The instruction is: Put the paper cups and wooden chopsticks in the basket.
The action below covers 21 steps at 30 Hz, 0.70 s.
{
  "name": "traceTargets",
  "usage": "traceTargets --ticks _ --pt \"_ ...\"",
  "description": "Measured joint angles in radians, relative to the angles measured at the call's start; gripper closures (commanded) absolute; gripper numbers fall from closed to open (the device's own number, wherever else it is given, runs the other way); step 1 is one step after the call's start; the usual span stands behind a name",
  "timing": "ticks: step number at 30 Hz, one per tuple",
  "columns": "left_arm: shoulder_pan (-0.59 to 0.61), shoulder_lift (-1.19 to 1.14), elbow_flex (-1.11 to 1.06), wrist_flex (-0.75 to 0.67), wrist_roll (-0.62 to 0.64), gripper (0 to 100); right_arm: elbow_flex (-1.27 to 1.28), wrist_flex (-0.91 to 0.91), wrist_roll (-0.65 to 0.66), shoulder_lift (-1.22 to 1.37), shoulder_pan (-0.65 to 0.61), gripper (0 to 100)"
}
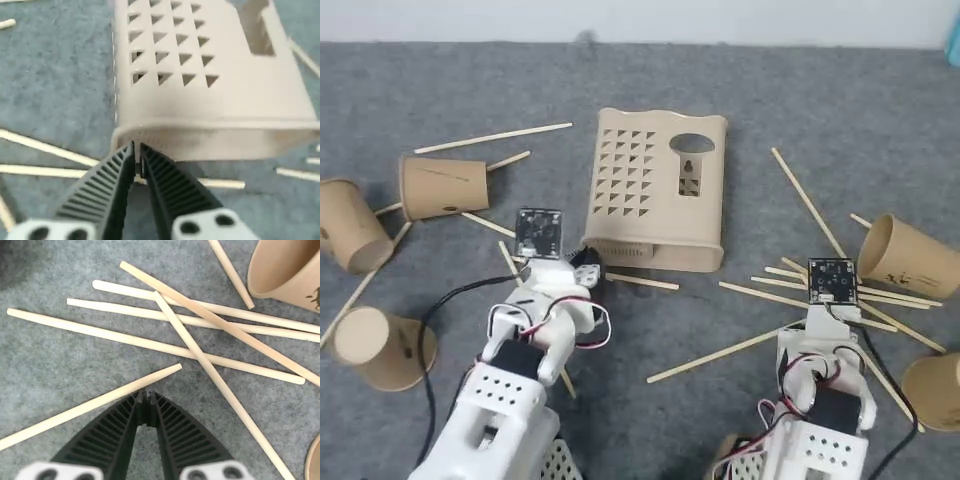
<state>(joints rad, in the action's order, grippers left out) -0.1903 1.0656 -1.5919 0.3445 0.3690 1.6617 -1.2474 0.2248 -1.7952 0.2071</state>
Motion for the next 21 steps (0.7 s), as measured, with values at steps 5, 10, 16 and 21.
traceTargets --ticks 5,10,16,21 --pt "0.0 0.0 -0.066 -0.16 0.049 99 0.0 0.0 0.0 0.0 0.0 99.1" --pt "0.083 0.0 -0.069 -0.209 0.048 99 0.0 0.0 0.0 0.0 0.0 99.1" --pt "0.18 0.0 -0.083 -0.258 0.012 99 0.0 0.0 0.0 0.0 0.0 99.1" --pt "0.184 0.008 -0.089 -0.275 0.011 99 0.0 0.0 0.0 0.0 0.0 99.1"
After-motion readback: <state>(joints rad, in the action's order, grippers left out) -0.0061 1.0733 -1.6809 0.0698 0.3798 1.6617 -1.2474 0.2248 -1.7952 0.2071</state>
